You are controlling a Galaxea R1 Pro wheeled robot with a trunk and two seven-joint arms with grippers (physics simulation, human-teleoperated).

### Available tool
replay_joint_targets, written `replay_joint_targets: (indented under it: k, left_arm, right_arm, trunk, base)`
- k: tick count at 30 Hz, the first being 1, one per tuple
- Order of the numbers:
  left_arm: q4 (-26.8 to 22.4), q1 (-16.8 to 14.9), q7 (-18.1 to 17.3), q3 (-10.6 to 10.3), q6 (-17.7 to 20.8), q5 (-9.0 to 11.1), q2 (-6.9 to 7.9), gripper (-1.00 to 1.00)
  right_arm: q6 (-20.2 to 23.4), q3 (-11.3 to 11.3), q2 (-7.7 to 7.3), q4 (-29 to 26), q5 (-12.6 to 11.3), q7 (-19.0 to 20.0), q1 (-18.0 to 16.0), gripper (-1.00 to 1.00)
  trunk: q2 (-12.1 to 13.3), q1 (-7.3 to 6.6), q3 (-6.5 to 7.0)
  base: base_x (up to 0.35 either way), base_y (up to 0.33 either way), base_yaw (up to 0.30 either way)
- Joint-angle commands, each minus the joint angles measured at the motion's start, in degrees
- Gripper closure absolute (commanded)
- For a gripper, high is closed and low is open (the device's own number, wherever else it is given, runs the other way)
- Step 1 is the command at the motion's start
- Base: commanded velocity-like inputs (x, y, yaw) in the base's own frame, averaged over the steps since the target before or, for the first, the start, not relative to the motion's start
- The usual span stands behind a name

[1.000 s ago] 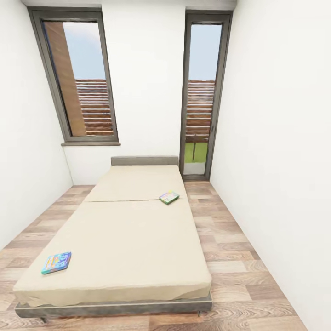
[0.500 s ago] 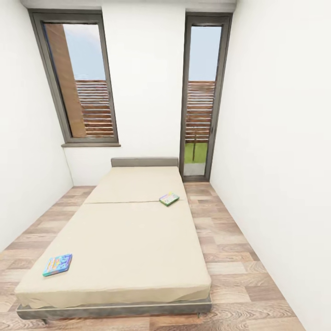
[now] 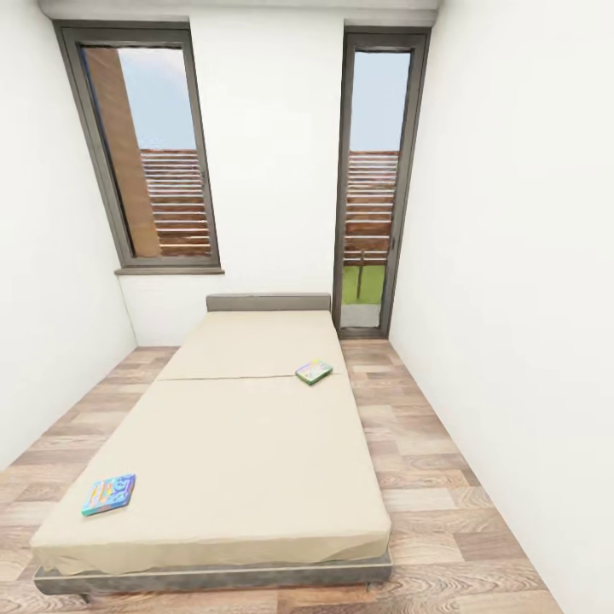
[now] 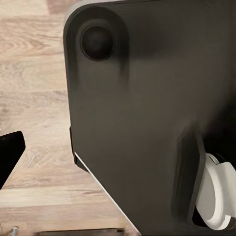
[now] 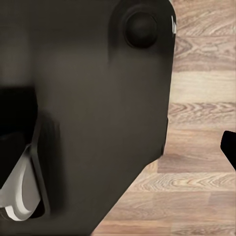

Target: Put all the toys in the child's room - the three board games (two on the bed and one on the table), the two jigsaw puzzles on the table, and the tennis ball on the table - inside the toy box on the table in the child's room.

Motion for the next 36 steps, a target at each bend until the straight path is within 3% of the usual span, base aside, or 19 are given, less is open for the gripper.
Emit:
replay_joint_targets:
  k: [1, 16, 26, 29, 36]
  left_arm:
    - [-0.05, 0.01, 0.00, -0.04, -0.04, 0.00, 0.01, -1.00]
    - [-0.11, 0.01, 0.02, 0.03, -0.05, 0.00, 0.00, -1.00]
    - [-2.90, 0.01, 0.44, 0.00, 0.06, -0.08, 0.15, -1.00]
    - [-4.15, 0.01, 2.06, 0.14, 0.09, -0.08, 0.31, -1.00]
    - [-8.82, -0.12, 10.37, 0.41, 0.55, 0.07, 0.39, -1.00]
  right_arm:
    - [-0.01, 0.03, 0.01, 0.00, 0.01, 0.02, -0.01, -1.00]
    - [0.00, -0.14, 0.17, 0.00, -0.46, 0.02, -0.01, -1.00]
    - [-0.01, -0.13, -0.05, 0.00, -0.41, 0.00, -0.01, -1.00]
    - [-0.01, -0.16, 0.02, 0.00, -0.42, 0.00, -0.01, -1.00]
    - [-0.53, -0.34, 0.26, 0.00, -0.51, 0.00, -0.01, -1.00]
  trunk:
    - [0.38, -0.22, 0.14]
    - [6.40, -3.52, 2.84]
    - [10.41, -5.71, 4.63]
    - [11.61, -6.37, 5.17]
    - [14.42, -7.91, 6.43]
  base:
    - [0.000, 0.000, 0.000]
    - [0.000, 0.000, 0.000]
    - [0.000, 0.000, 0.000]
    - [0.000, 0.000, 0.000]
    - [0.000, 0.000, 0.000]
